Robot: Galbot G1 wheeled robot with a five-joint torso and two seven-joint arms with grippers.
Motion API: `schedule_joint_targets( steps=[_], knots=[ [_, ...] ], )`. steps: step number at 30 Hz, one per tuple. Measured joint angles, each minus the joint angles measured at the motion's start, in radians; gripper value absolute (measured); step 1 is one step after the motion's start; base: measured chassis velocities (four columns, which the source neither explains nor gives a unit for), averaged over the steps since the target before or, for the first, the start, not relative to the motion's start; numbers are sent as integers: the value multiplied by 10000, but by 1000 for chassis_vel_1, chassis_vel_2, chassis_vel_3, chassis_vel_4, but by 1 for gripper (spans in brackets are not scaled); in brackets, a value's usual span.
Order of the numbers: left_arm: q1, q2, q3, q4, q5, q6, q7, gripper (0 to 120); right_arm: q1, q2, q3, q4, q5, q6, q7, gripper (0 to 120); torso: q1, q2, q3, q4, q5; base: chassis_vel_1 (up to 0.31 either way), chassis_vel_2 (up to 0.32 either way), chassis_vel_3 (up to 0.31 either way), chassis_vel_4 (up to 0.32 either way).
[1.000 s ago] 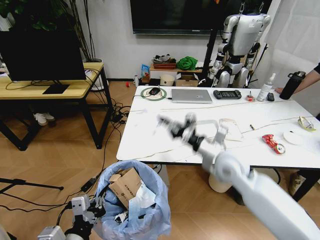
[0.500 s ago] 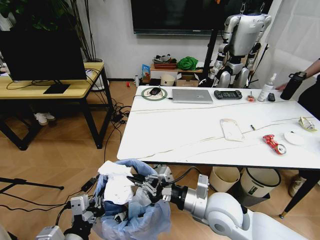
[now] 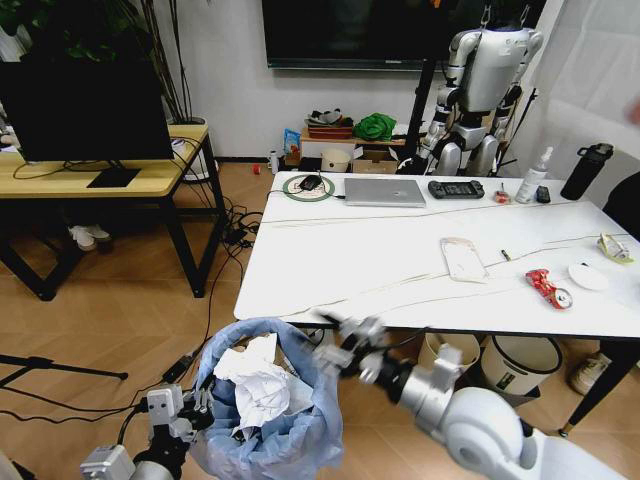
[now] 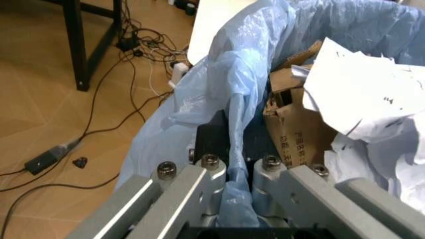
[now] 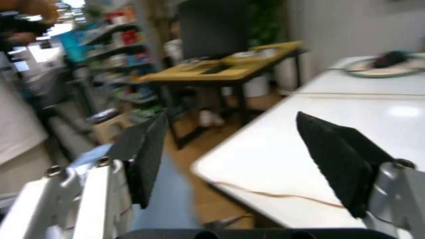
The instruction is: Pick up the trash bin and place the trash from the table into it.
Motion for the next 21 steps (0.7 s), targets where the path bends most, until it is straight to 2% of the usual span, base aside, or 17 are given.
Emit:
schedule_joint_targets(
  steps=[1,2,4,7,9,13,16,17,20,21],
  knots=[
    [-43,23,38,63,6,0,2,0,-294,69,481,-66,3,184,14,81,0,1,0,-2,-3,0,0,0,0],
    [-43,23,38,63,6,0,2,0,-294,69,481,-66,3,184,14,81,0,1,0,-2,-3,0,0,0,0],
    [-115,60,130,188,63,-1,35,0,-819,329,1365,-277,-200,778,-28,91,-1,1,0,-1,0,0,0,0,0],
    [-199,81,214,277,121,-28,107,0,-1434,802,2495,-345,-1036,859,191,98,-1,0,0,3,-1,0,0,0,0],
    [-221,109,242,291,117,-33,125,0,-1662,955,2836,-350,-1210,820,287,100,0,0,0,3,-1,0,0,0,0],
    [-308,369,271,448,163,-112,227,0,-2985,1747,4400,-595,-1651,1086,141,100,0,0,0,-1,-2,0,0,0,0],
    [-295,401,333,610,183,-94,236,0,-3772,2390,5125,-759,-2047,1370,-187,100,0,1,-1,2,-5,0,0,0,0],
    [-295,401,333,610,183,-94,236,0,-3772,2390,5125,-759,-2047,1370,-187,100,0,1,-1,2,-5,0,0,0,0],
    [-247,401,423,723,131,-16,176,0,-4326,3230,5552,-927,-2476,1619,-549,100,-1,1,-1,0,-2,0,0,0,0],
    [-215,451,434,835,168,-17,166,0,-4562,3868,5725,-1010,-2641,1729,-752,100,-1,1,-1,0,-2,0,0,0,0]
  ],
)
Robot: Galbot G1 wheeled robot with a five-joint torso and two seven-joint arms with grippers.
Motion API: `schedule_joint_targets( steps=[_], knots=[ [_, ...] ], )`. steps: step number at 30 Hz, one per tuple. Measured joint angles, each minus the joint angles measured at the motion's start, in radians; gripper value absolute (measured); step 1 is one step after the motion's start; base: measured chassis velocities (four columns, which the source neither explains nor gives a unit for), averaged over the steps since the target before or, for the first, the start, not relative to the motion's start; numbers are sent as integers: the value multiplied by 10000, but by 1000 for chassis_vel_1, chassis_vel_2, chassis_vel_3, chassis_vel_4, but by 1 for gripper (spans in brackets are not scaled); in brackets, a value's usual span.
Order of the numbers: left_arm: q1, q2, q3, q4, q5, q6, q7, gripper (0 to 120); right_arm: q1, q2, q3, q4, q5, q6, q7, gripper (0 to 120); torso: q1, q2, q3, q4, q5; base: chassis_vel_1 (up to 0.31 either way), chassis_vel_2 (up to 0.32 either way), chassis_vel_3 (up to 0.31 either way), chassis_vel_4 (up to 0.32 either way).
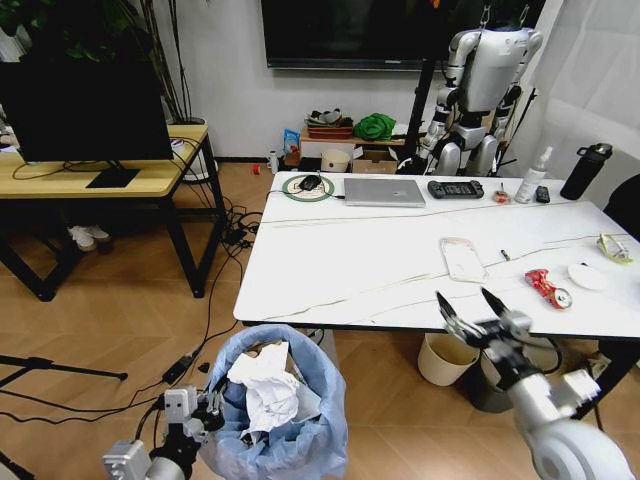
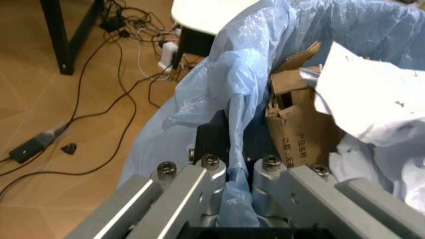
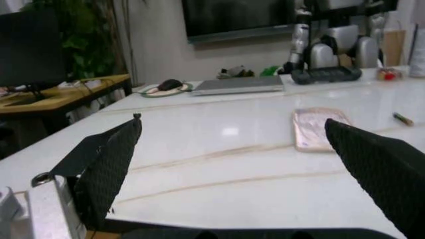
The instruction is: Pick up the trash bin and place the trash from the table into it.
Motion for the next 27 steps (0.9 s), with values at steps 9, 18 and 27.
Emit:
schedule_joint_targets(
  steps=[9,18,27],
  knots=[
    [62,88,-39,311,84,-139,72,0,-249,1726,280,-674,-300,610,-717,100,0,0,0,2,-1,0,0,0,0],
    [53,-38,-85,329,52,-165,92,0,-295,2178,289,-1225,-317,996,-1139,100,0,0,0,3,0,-28,-23,31,19],
    [138,-91,-174,326,-1,-228,136,0,-59,2116,139,-1381,-191,1018,-1203,100,2,0,1,3,1,-81,-85,82,83]
  ],
)
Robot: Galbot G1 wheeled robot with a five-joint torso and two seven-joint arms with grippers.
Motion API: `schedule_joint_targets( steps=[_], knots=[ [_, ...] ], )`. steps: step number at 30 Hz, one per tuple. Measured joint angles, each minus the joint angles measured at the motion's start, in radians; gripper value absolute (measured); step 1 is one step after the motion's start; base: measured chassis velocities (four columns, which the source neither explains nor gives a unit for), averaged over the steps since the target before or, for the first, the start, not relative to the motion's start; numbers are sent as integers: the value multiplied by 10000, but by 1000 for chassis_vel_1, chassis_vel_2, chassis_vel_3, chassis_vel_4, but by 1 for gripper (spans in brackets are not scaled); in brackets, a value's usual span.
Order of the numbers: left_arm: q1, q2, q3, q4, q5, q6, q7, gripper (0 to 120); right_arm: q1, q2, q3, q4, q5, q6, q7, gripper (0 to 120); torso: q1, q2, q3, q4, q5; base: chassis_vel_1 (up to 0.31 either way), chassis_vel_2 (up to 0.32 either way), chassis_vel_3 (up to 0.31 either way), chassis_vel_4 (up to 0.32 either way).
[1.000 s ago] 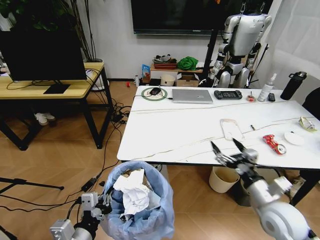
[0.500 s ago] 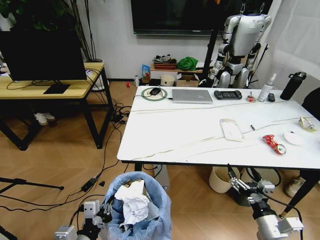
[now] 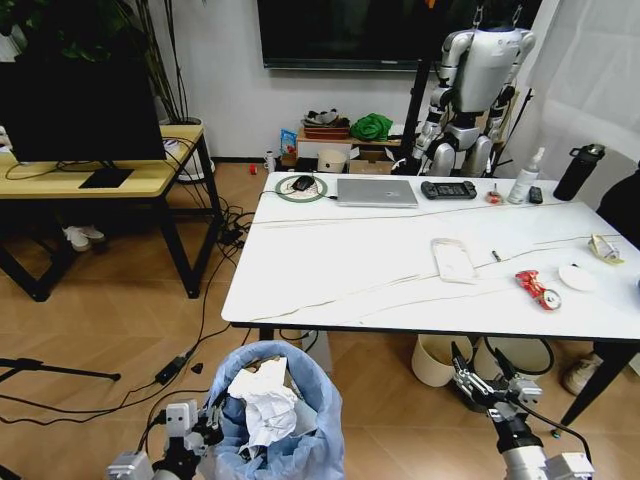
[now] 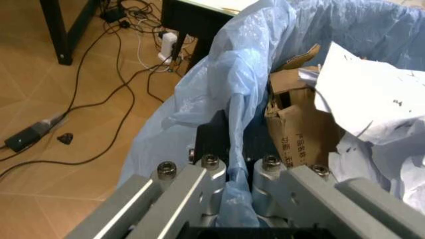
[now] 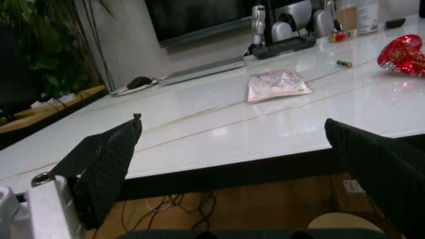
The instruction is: Pick up the trash bin and place the trash from the table into it.
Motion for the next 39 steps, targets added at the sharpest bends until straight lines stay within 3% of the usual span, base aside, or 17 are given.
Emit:
schedule_joint_targets(
  steps=[27,39],
  knots=[
    [-41,-163,77,17,56,-13,0,0,269,-521,51,-246,333,-31,-115,100,-1,0,0,-1,0,-58,-64,59,60],
    [16,-411,50,-16,196,-18,-5,0,808,-1793,-3,-699,771,-166,-122,100,-2,0,0,-3,2,-65,-67,55,71]
  ],
)
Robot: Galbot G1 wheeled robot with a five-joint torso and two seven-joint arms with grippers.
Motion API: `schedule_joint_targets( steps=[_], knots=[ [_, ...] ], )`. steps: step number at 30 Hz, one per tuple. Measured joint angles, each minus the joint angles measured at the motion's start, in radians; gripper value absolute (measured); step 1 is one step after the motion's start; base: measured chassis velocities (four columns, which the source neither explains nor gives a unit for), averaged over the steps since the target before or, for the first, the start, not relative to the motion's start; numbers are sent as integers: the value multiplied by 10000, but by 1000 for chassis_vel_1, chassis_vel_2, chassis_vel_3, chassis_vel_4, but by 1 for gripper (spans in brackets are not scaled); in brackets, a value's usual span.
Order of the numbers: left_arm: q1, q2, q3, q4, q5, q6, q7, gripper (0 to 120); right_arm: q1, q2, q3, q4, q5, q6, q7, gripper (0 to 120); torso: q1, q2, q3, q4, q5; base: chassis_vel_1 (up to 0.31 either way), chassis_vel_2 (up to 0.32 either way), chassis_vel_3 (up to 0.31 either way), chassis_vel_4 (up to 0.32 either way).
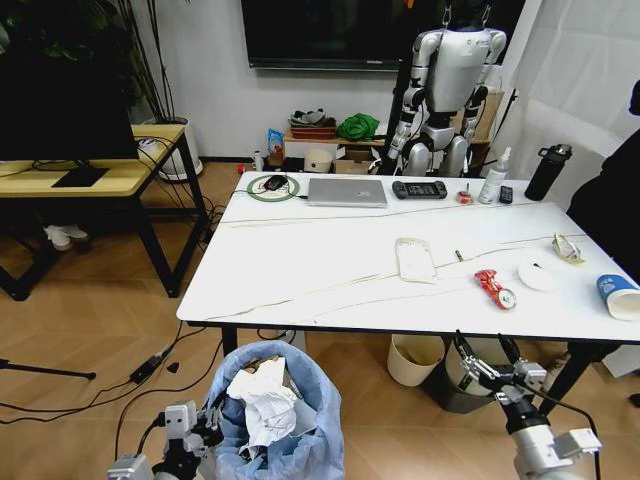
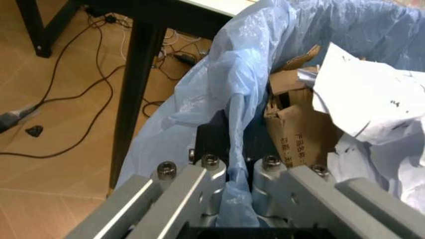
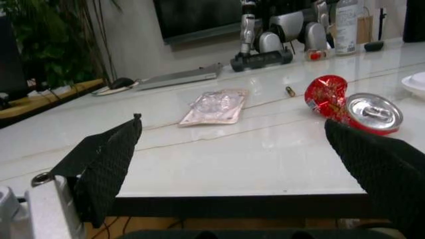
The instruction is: Pick up the trash bin and place the trash from the table into it.
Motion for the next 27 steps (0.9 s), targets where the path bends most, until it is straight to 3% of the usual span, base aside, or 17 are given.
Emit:
schedule_joint_targets(
  steps=[7,27],
  knots=[
    [100,-254,-3,-61,223,-60,3,0,634,-1089,-166,-384,529,-131,-11,100,1,0,1,3,0,-59,-57,79,58],
    [235,-924,-8,-206,563,-128,23,0,1961,-2515,-780,-1804,1024,-328,-188,100,1,0,0,1,-1,-49,-55,50,47]
  ],
)
